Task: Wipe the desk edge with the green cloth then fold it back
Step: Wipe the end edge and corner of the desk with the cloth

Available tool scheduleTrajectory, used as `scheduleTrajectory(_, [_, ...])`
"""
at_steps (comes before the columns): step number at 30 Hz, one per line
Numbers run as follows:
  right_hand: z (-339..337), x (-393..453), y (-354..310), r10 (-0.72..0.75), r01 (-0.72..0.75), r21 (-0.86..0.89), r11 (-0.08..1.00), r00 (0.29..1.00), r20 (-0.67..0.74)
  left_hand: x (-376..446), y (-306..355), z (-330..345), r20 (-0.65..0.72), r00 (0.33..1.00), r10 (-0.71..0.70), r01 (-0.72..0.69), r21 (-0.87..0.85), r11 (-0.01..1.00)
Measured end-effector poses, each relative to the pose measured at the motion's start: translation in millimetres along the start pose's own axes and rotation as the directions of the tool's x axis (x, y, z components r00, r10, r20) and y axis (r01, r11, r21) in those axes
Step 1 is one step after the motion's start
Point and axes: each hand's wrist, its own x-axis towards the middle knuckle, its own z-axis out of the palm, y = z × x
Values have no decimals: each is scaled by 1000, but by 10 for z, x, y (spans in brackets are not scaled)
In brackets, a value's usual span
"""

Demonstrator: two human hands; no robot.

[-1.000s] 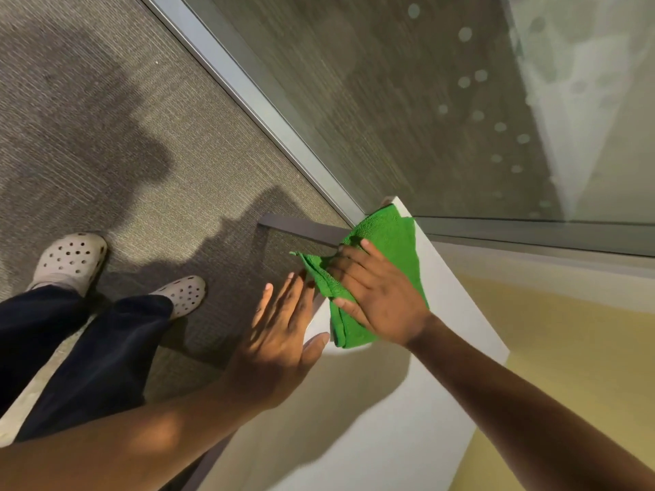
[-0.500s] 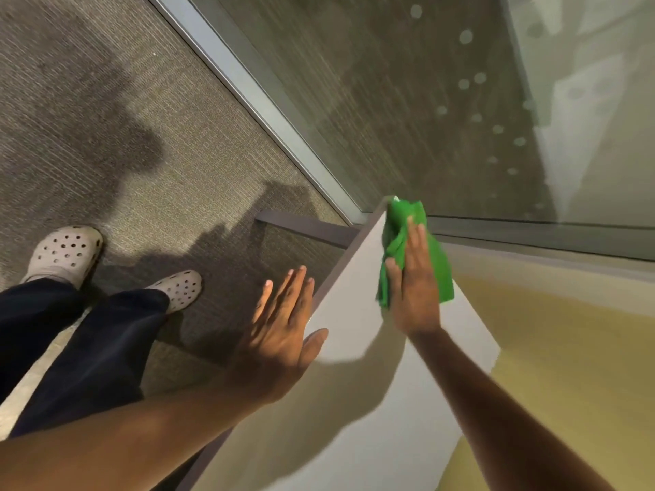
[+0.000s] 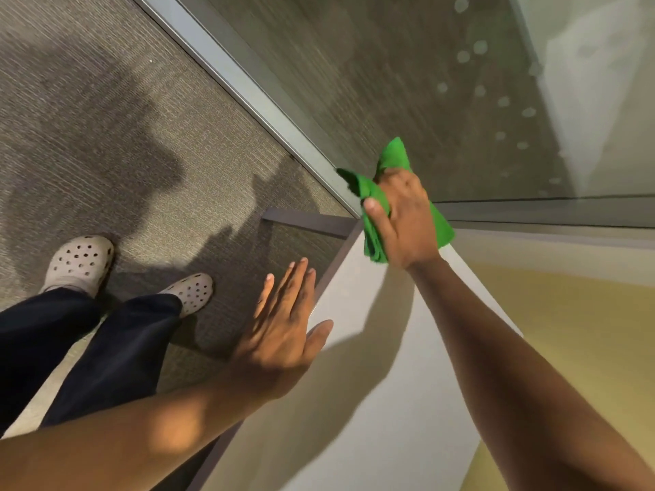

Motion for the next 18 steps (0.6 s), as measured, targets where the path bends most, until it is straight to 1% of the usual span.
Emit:
scheduleTrajectory(2, [37, 39, -50, 171, -170, 32, 985, 984, -51, 10, -2, -68, 64, 998, 11, -10, -18, 1000])
scheduleTrajectory(3, [67, 23, -91, 258, -255, 51, 966, 963, -79, 9, -2, -93, 80, 997, 21, -19, -22, 1000])
scheduleTrajectory(4, [96, -6, -124, 353, -345, 85, 935, 929, -112, 8, 2, -110, 83, 996, 28, -26, -23, 999])
scheduleTrajectory(5, [117, -38, -147, 450, -435, 126, 892, 880, -149, 7, 9, -119, 75, 997, 31, -30, -19, 999])
scheduleTrajectory(7, [115, -96, -151, 608, -582, 175, 794, 767, -206, -4, 27, -109, 26, 999, 34, -34, -7, 999])
scheduleTrajectory(9, [70, -120, -108, 706, -689, 156, 708, 683, -186, -9, 24, -55, -46, 998, 35, -35, -1, 999])
scheduleTrajectory(11, [19, -62, -43, 800, -792, 114, 600, 588, -119, -10, 5, 20, -107, 994, 39, -39, 4, 999])
scheduleTrajectory(12, [9, 7, -44, 819, -812, 107, 574, 566, -97, -10, -9, 60, -129, 991, 41, -39, 13, 999])
scheduleTrajectory(13, [16, 82, -78, 803, -794, 117, 596, 588, -100, -7, -24, 96, -138, 990, 43, -41, 20, 999])
scheduleTrajectory(14, [42, 146, -138, 748, -737, 132, 663, 651, -129, -1, -38, 121, -136, 990, 45, -43, 20, 999])
scheduleTrajectory(16, [103, 186, -322, 558, -548, 109, 830, 807, -195, 13, -51, 136, -125, 991, 40, -39, 9, 999])
scheduleTrajectory(17, [140, 152, -401, 454, -451, 64, 890, 869, -198, 14, -55, 133, -116, 993, 36, -36, 8, 999])
scheduleTrajectory(18, [181, 82, -467, 366, -369, 17, 929, 914, -175, 17, -55, 126, -108, 993, 41, -40, 15, 999])
